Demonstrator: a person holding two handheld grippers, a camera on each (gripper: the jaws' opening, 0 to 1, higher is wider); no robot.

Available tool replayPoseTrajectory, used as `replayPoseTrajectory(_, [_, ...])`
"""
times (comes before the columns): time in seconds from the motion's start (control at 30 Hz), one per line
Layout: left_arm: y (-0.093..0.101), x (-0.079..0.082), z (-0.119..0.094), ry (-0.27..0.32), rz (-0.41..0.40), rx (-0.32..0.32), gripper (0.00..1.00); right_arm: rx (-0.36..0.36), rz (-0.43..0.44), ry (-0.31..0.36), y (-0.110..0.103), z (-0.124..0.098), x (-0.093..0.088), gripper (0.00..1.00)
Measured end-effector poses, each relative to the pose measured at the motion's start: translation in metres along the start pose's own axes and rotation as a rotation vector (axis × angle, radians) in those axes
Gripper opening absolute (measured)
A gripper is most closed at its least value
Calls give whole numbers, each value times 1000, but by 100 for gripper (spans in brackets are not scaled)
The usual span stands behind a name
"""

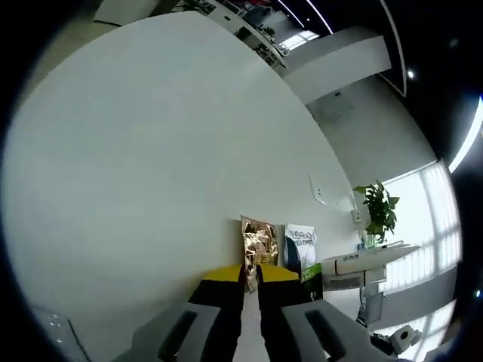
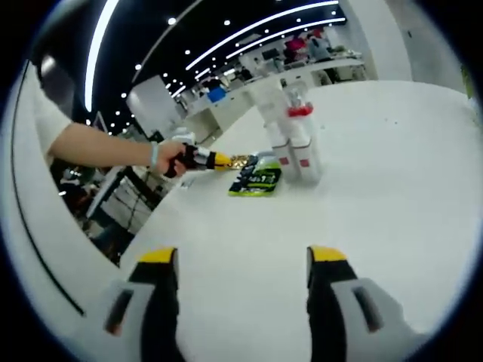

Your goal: Arrange the skincare products in the storage area until every visible bottle or jar stands upright without overlapping.

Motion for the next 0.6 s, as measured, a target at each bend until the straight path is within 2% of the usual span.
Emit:
replayPoseTrajectory(0.2, [4,5,-7,28,0,23,19,-11,-5,13,2,-8,-2,67])
replayPoseTrajectory(0.3, [7,7,-14,45,6,40,29,-14,-4,24,1,-10,0,67])
replayPoseTrajectory(0.37, [7,9,-19,58,13,52,39,-11,-1,31,0,-10,0,67])
replayPoseTrajectory(0.43, [8,11,-28,82,31,65,44,-4,-8,32,-3,-8,0,67])
replayPoseTrajectory(0.47, [7,13,-33,94,69,80,44,0,-11,32,-4,-8,0,67])
replayPoseTrajectory(0.5, [9,14,-38,108,142,84,44,3,-13,34,-5,-7,0,67])
replayPoseTrajectory(0.6, [0,17,-58,124,261,183,49,11,1,37,-7,-4,0,68])
Point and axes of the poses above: the point that each gripper's makers call its tool centre point, and the gripper's own axes: z roughly forward along the fingers, y roughly to its right, x roughly out of its top, the point moved 3 cm from there along -z, roughly backward along the fingers, and after that the axes turned 3 degrees about -z, right-handed, at the moved point
